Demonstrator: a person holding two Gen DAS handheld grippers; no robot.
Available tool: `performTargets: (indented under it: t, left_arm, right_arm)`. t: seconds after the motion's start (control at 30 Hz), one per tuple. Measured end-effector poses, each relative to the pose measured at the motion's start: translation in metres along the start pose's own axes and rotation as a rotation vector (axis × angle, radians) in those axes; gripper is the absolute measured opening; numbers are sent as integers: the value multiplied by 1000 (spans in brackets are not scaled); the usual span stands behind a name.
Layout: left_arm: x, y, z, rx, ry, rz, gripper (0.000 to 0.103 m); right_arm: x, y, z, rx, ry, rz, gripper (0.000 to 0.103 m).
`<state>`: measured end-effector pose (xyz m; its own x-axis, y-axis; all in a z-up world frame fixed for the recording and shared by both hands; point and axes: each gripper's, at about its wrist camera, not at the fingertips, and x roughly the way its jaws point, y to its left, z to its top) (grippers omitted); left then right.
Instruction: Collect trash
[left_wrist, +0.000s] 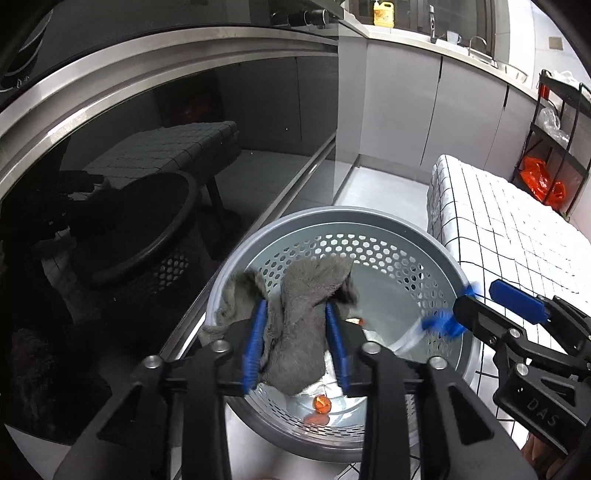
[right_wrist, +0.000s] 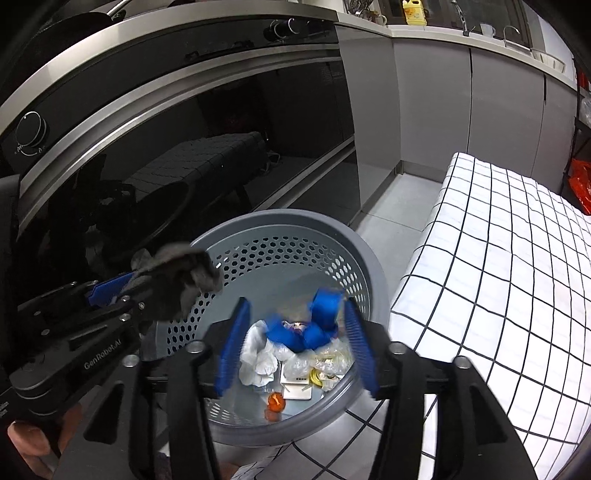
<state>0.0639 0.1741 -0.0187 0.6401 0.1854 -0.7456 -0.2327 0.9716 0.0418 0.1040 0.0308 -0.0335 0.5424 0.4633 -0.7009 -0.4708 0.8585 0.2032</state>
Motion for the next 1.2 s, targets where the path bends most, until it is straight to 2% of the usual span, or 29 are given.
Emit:
performTargets:
  t: [0.03, 0.1, 0.67, 0.97, 1.2]
  left_arm:
    - [-1, 0, 0, 2, -8, 5, 45]
    - [-4, -1, 0, 4, -25, 12, 51]
    - [-8, -3, -1, 5, -47, 14, 54]
    - [-12, -5, -1, 0, -61, 16, 62]
    - [-14, -3, 0, -9, -78, 20, 73]
  right_arm:
    - [-1, -1, 1, 2, -5, -2, 56]
    - [-2, -2, 1, 10, -9, -2, 56]
    - [-8, -6, -6, 48, -19, -19, 61]
    - [-12, 1, -11, 51, -31, -55, 64]
    - [-13, 2, -9, 49, -40, -72, 68]
